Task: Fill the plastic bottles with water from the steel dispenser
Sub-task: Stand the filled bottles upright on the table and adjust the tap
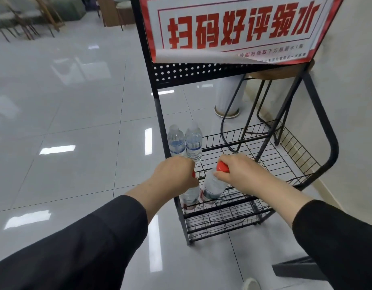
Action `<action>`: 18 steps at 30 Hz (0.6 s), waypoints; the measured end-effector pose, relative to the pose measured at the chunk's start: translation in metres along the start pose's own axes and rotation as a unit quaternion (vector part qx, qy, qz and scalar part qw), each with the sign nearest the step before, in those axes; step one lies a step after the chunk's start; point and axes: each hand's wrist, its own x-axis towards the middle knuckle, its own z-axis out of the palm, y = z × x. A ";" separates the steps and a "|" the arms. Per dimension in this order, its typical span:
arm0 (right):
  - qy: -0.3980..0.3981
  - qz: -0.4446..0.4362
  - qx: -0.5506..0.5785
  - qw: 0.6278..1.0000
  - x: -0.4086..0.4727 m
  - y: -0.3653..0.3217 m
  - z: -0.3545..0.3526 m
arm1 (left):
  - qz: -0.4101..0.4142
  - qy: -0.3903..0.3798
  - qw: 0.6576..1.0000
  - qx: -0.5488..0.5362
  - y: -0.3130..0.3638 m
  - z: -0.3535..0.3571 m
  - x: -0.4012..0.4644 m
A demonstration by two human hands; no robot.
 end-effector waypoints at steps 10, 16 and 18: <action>0.035 -0.044 0.007 0.998 0.052 -0.025 0.007 | 0.039 0.040 0.985 0.162 -0.029 -0.010 0.032; 0.045 -0.046 -0.008 0.998 0.088 -0.035 0.013 | 0.010 0.034 0.974 0.225 -0.037 -0.008 0.055; 0.045 -0.048 -0.009 0.998 0.096 -0.034 0.012 | 0.015 0.030 0.968 0.249 -0.038 -0.011 0.061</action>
